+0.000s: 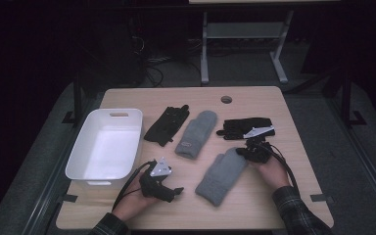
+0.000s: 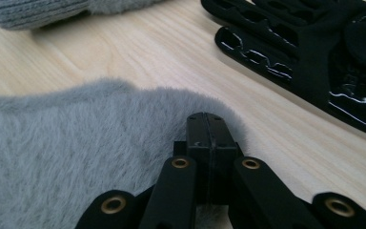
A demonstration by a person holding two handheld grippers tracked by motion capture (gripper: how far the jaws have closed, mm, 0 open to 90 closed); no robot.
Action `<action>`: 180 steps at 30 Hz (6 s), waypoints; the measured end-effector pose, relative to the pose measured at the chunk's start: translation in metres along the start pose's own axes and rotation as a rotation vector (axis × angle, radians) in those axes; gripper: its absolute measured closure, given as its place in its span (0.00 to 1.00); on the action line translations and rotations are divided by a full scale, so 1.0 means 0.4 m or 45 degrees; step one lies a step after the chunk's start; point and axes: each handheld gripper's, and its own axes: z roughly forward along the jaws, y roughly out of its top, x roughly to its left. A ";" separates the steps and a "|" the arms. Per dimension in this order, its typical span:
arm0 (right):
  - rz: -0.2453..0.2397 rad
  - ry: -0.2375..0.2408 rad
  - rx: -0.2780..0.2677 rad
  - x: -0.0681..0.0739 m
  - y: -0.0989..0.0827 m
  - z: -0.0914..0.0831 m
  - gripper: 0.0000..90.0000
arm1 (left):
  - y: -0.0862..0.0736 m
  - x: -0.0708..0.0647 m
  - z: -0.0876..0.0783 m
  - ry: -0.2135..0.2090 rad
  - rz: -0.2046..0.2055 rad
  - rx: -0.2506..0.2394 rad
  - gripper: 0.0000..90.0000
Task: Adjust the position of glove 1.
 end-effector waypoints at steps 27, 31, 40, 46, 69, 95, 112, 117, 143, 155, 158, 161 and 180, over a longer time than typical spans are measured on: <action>0.042 -0.187 -0.089 -0.045 -0.123 -0.119 0.33 | 0.002 -0.002 0.001 0.013 -0.009 0.001 0.13; 0.076 -0.185 -0.096 -0.060 -0.181 -0.133 0.27 | 0.004 -0.003 0.002 0.019 -0.012 0.005 0.14; 0.058 -0.192 -0.126 -0.072 -0.221 -0.129 0.19 | 0.014 -0.003 0.001 0.022 -0.035 0.031 0.15; 0.105 -0.185 -0.146 -0.087 -0.229 -0.127 0.16 | 0.034 0.003 -0.004 0.034 -0.053 0.024 0.15; 0.115 -0.194 -0.145 -0.086 -0.229 -0.126 0.15 | 0.190 0.051 0.025 0.079 -0.142 0.004 0.16; 0.109 -0.191 -0.142 -0.089 -0.228 -0.126 0.14 | 0.357 0.202 0.148 0.201 -0.257 0.023 0.29; 0.109 -0.189 -0.144 -0.090 -0.227 -0.125 0.15 | 0.357 0.229 0.250 0.234 -0.277 0.114 0.44; 0.110 -0.189 -0.144 -0.090 -0.227 -0.125 0.15 | 0.341 0.234 0.270 0.223 -0.275 0.135 0.59; 0.116 -0.192 -0.143 -0.090 -0.227 -0.125 0.15 | 0.354 0.233 0.190 0.062 -0.212 0.078 0.90; 0.113 -0.191 -0.141 -0.090 -0.227 -0.125 0.15 | 0.378 0.178 0.112 -0.036 -0.206 0.030 0.90; 0.110 -0.192 -0.142 -0.091 -0.227 -0.125 0.15 | 0.377 0.162 0.094 -0.072 -0.210 0.006 0.90; 0.113 -0.191 -0.141 -0.090 -0.227 -0.125 0.15 | 0.375 0.143 0.080 -0.093 -0.198 0.012 0.90; 0.118 -0.194 -0.143 -0.090 -0.227 -0.125 0.15 | 0.370 0.021 0.068 -0.200 -0.203 -0.015 0.90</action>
